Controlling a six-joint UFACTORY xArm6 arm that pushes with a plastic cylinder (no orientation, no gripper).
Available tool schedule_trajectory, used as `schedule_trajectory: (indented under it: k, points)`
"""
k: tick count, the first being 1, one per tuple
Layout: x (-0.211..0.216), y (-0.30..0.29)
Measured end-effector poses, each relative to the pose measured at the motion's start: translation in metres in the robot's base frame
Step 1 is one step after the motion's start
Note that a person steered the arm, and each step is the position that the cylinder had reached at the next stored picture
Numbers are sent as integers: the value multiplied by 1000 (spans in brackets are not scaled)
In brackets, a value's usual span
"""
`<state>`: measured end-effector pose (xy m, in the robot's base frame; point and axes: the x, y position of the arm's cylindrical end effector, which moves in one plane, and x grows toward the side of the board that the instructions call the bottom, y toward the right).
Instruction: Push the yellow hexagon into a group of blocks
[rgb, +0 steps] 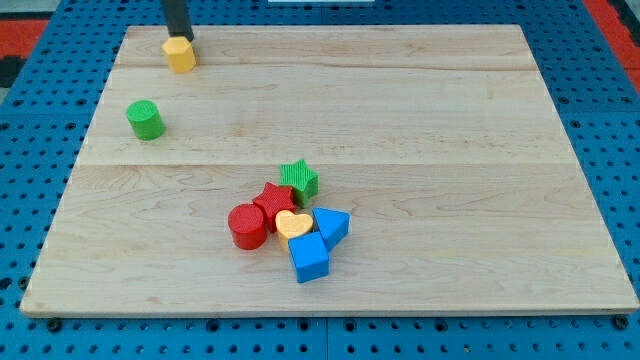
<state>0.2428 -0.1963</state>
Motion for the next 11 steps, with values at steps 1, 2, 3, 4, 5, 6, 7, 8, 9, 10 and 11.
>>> schedule_trajectory:
  k: [1,2,3,4,5,6,7,8,9,10,11]
  points:
    - [43,13]
    - [75,16]
    - [50,6]
    - [90,4]
    - [99,2]
    - [109,-13]
    - [145,19]
    - [172,78]
    - [220,110]
    - [204,115]
    - [125,76]
